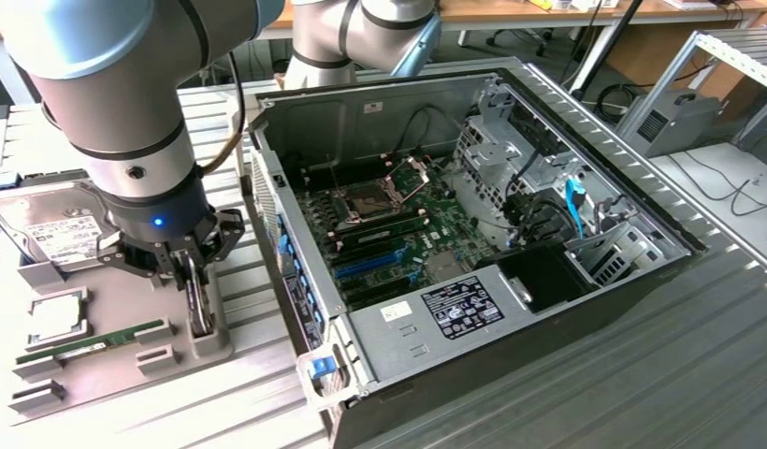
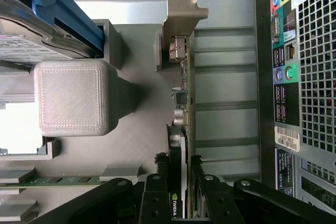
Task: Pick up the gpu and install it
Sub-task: 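Pick up the gpu and move the gpu toward the slot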
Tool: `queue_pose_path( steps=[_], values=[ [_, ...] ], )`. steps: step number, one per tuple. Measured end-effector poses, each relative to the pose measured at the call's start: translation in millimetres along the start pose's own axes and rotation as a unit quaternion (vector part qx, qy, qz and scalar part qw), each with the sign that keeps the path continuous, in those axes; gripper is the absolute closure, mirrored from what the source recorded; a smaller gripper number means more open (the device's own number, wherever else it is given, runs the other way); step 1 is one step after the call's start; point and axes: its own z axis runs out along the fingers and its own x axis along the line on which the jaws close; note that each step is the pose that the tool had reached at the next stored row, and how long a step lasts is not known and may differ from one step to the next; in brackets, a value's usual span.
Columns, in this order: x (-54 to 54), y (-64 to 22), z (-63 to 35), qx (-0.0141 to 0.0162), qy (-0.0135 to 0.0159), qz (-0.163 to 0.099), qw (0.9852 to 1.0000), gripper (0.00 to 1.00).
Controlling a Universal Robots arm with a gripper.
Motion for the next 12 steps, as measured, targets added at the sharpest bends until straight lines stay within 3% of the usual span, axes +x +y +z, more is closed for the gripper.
queue_pose_path(
  steps=[6, 12],
  values=[
    [-0.1, 0.2, -6.5, 0.0001, 0.0001, 0.0, 1.0, 0.73],
    [-0.5, 0.8, -21.3, 0.0001, 0.0001, 0.0, 1.0, 0.73]
  ],
)
